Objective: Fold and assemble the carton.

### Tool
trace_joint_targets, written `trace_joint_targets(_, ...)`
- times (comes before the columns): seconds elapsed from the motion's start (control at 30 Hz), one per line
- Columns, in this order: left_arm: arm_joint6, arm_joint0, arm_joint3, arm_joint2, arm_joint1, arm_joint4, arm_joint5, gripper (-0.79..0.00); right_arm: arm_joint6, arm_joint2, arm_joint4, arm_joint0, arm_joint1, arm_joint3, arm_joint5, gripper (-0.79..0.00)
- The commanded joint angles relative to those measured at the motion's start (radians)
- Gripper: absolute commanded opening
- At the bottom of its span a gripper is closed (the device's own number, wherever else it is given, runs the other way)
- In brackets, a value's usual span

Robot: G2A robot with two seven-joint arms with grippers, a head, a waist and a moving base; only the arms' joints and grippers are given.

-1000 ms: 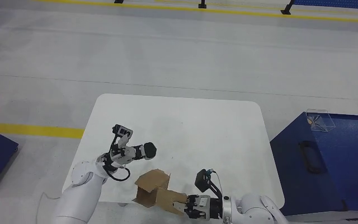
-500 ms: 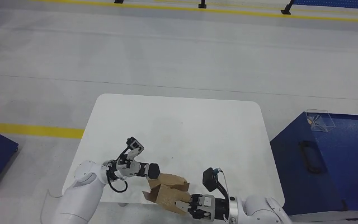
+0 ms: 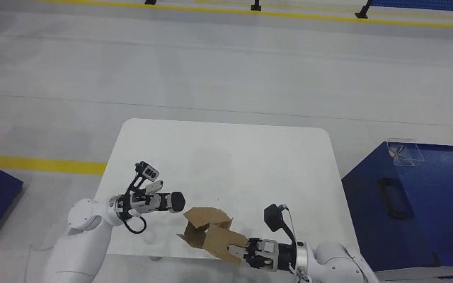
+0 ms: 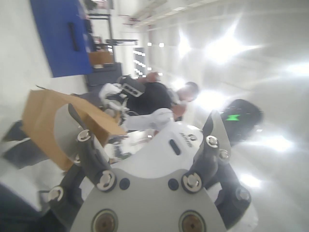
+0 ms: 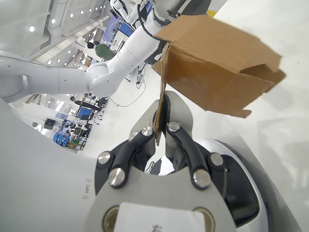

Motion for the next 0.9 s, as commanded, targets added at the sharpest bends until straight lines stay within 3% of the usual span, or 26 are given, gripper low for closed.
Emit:
trace_joint_targets(0.0, 0.048, 0.064, -0.147, -0.071, 0.025, 0.267, 0.011, 0.0, 0.019, 0.002, 0.023, -0.002, 0.003, 0.006, -0.005, -0.785)
trace_joint_targets(0.13, 0.013, 0.18, -0.371, -0.148, 0.056, 0.477, 0.048, 0.0, 0.07, 0.006, 0.151, 0.015, 0.008, 0.038, 0.004, -0.785)
trace_joint_targets(0.23, -0.009, 0.228, -0.439, -0.193, 0.071, 0.551, 0.052, 0.0, 0.117, 0.007, 0.231, 0.035, 0.012, 0.063, 0.017, -0.785)
trace_joint_targets(0.33, 0.002, 0.254, -0.487, -0.178, 0.079, 0.656, 0.082, 0.0, 0.164, 0.007, 0.281, 0.058, 0.016, 0.079, 0.037, -0.785)
trace_joint_targets(0.6, 0.019, 0.226, -0.502, -0.043, 0.083, 0.76, 0.132, 0.0, 0.216, -0.026, 0.3, 0.088, 0.022, 0.085, 0.063, -0.785)
trace_joint_targets(0.87, 0.057, 0.196, -0.479, 0.07, 0.08, 0.768, 0.097, -0.037, 0.235, -0.059, 0.323, 0.116, 0.025, 0.094, 0.078, -0.785)
